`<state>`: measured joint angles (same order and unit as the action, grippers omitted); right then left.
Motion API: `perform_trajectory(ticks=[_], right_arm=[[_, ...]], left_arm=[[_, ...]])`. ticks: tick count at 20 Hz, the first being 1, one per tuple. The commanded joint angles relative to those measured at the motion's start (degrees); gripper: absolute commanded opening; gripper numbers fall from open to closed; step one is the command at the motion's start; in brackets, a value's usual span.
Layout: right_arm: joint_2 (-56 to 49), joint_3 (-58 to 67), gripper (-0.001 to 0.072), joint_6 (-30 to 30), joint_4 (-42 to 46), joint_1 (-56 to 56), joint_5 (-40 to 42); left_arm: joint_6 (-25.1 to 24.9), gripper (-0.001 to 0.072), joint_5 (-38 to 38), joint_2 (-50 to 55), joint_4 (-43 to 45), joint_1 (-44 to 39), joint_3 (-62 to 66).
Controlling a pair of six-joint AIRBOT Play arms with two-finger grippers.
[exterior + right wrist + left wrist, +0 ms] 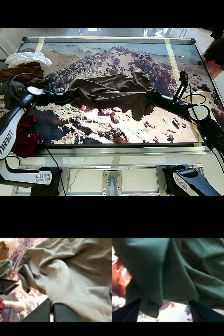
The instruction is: Fold the shirts.
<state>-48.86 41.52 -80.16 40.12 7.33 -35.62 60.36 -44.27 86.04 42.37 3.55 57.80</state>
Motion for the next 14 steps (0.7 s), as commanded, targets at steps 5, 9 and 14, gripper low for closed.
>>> perform_trajectory(ticks=[5, 9, 14], right_arm=[[0.11, 0.04, 0.0017, -0.13, 0.68, -0.50, -0.39], [0.11, 0.04, 0.0017, -0.13, 0.68, -0.50, -0.44], [0.11, 0.04, 0.0017, 0.02, 0.76, -0.52, -0.31]], left_arm=[[24.46, 0.0675, 12.76, 0.42, 31.34, -10.73, -0.39], [26.93, 0.0564, 14.10, 2.03, 31.28, -10.71, -0.07], [27.45, 0.0013, 15.78, 2.14, 29.40, -10.71, 1.29]])
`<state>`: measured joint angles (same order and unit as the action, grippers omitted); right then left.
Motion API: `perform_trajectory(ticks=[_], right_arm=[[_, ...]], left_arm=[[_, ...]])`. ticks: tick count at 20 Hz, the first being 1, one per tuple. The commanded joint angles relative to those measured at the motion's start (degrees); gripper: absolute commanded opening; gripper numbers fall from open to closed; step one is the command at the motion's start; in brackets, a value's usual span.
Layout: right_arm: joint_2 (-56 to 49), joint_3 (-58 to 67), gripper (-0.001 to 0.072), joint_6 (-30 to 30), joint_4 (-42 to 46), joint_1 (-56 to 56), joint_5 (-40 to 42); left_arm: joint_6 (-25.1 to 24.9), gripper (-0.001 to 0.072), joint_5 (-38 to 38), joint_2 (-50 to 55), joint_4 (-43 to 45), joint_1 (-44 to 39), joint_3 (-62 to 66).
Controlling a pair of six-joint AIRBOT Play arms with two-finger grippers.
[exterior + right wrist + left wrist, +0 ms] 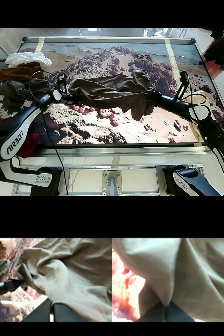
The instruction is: Fold the shirts.
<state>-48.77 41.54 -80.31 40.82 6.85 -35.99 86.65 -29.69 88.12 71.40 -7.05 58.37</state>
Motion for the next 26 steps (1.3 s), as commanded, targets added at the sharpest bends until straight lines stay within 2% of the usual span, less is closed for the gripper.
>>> perform_trajectory(ticks=[1, 3, 6, 9, 11, 13, 17, 19, 21, 23, 26], right_arm=[[0.04, 0.02, 0.0017, 0.48, 0.11, -0.04, 0.61], [0.44, 0.24, 0.0017, 0.48, 0.66, -0.09, 2.54], [1.55, 4.76, 0.0017, 0.39, 7.74, -0.09, -0.07], [5.25, 13.27, 0.0016, -0.22, 16.15, -0.09, -7.50], [9.29, 20.48, 0.0016, -0.79, 20.74, -0.09, -13.44], [14.05, 28.00, 0.0016, -4.15, 25.55, -0.07, -17.66], [20.83, 41.31, 0.0014, -4.81, 30.25, -0.07, -19.63], [20.37, 45.44, 0.0014, -4.72, 30.71, -0.07, -19.67], [18.14, 46.14, 0.0015, -4.72, 32.87, -0.07, -19.96], [13.29, 46.14, 0.0013, -4.66, 37.31, -0.07, -19.96], [1.01, 46.14, 0.0013, -3.85, 42.64, -0.09, -18.53]], left_arm=[[1.01, 0.0013, 1.20, -0.24, 0.37, -0.11, 1.22], [0.98, 0.0013, 1.18, -1.64, 0.46, 0.42, 2.60], [0.81, 0.0012, 1.18, -7.93, 2.38, 2.89, 3.58], [0.81, 0.0012, -2.27, -21.49, 9.27, 8.41, 3.58], [0.81, 0.0012, -4.57, -32.48, 10.97, 13.27, 3.58], [0.81, 0.0011, -3.69, -44.94, 11.26, 19.10, 3.58], [0.79, 0.0010, -3.10, -61.59, 11.28, 28.35, 8.11], [0.74, 0.0010, -3.78, -62.86, 10.82, 28.39, 13.07], [-1.46, 0.0010, -8.81, -60.15, 8.41, 27.30, 17.75], [-5.81, 0.0009, -13.60, -54.36, 2.25, 25.59, 19.32], [-7.43, 0.0009, -14.29, -41.13, -1.18, 19.47, 19.32]])
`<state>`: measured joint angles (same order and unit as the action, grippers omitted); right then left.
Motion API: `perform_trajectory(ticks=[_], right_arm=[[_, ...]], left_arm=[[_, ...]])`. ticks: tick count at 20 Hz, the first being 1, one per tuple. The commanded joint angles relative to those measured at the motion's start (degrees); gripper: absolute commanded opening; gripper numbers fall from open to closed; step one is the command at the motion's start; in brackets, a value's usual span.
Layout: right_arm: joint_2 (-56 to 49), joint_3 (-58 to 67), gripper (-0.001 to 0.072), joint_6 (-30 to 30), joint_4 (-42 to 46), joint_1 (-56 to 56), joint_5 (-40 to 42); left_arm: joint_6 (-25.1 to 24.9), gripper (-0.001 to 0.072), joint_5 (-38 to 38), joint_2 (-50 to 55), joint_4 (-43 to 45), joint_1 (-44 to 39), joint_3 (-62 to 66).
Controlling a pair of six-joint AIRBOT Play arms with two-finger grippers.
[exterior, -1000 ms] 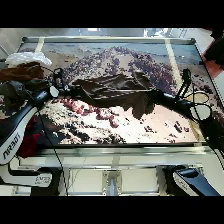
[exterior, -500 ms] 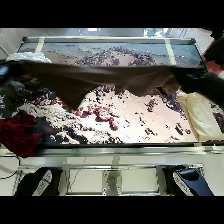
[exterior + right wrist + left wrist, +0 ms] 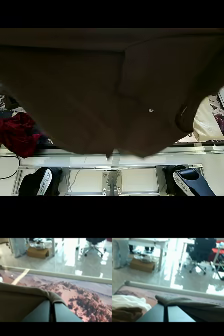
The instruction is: Fold the shirts.
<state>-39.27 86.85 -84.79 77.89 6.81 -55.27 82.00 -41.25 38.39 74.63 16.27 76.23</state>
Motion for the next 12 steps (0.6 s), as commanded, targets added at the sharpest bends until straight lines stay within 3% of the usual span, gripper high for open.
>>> perform_trajectory(ticks=[1, 5, 9, 10, 11, 12], right_arm=[[-13.46, 0.83, 0.0013, 0.94, 5.68, -0.04, 1.64], [-36.39, 0.83, 0.0013, 0.92, 5.90, -0.04, 10.40], [-55.25, 0.87, 0.0018, 0.85, 1.38, 0.15, 28.68], [-58.55, 0.96, 0.0099, 0.83, -0.98, 0.26, 33.64], [-60.78, 0.96, 0.0349, 0.61, -3.34, 0.26, 38.10], [-62.18, 0.96, 0.0554, 0.20, -5.33, 0.26, 42.34]], left_arm=[[-2.78, 0.0009, -2.67, 13.88, -3.26, -6.56, 1.46], [0.20, 0.0009, 2.12, 34.56, 4.96, -13.27, 1.46], [0.48, 0.0011, 8.76, 51.19, 5.95, -14.97, 1.49], [0.50, 0.0016, 10.14, 54.01, 5.92, -15.34, 1.49], [0.52, 0.0108, 12.00, 55.80, 5.90, -15.67, 1.49], [0.57, 0.0360, 14.88, 56.76, 5.77, -15.91, 1.51]])
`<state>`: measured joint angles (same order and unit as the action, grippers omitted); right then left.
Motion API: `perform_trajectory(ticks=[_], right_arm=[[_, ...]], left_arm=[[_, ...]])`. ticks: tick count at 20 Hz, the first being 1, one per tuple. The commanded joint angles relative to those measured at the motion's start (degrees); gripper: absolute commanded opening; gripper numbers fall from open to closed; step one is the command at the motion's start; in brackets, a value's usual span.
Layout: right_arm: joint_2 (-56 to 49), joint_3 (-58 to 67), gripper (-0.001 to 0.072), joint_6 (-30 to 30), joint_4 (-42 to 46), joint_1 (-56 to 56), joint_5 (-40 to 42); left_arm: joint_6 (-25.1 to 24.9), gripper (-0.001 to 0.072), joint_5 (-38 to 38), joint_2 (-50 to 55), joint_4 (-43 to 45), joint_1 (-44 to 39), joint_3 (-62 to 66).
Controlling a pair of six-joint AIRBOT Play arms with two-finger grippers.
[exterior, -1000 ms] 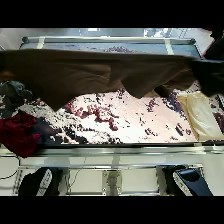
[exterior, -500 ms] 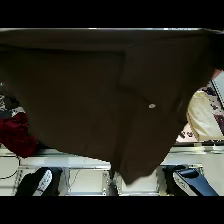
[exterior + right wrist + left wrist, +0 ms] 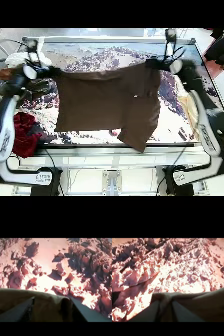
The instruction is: Fold the shirts.
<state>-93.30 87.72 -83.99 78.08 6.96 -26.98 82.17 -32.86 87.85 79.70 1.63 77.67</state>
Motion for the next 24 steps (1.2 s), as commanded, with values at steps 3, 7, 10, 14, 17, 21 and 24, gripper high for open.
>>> perform_trajectory(ticks=[3, 7, 10, 14, 17, 21, 24], right_arm=[[-7.21, 1.70, 0.0565, -0.59, -6.23, -0.61, 16.85], [2.75, 10.62, 0.0554, -0.39, 4.79, -7.06, -11.69], [12.24, 8.20, 0.0554, 1.36, 5.22, -16.09, -32.35], [27.36, -18.32, 0.0554, 4.98, -0.35, -24.24, -34.91], [38.66, -43.87, 0.0551, 7.69, -15.39, -26.88, -26.21], [38.40, -55.06, 0.0514, 21.42, -34.75, -32.54, -37.33], [37.24, -55.95, 0.0514, 22.38, -32.15, -34.12, -38.01]], left_arm=[[3.63, 0.0622, 12.87, 5.20, 0.66, -0.68, 2.38], [5.11, 0.0621, 11.30, -8.66, 0.85, 6.25, 5.07], [10.36, 0.0620, -3.41, -19.28, 0.87, 16.70, 1.31], [21.24, 0.0620, -6.29, -34.16, -0.61, 26.64, -24.52], [25.00, 0.0619, -5.35, -42.38, -7.85, 29.51, -40.50], [13.62, 0.0601, -13.88, -42.10, -25.16, 29.90, -46.05], [11.23, 0.0601, -16.24, -40.79, -30.99, 29.90, -46.14]])
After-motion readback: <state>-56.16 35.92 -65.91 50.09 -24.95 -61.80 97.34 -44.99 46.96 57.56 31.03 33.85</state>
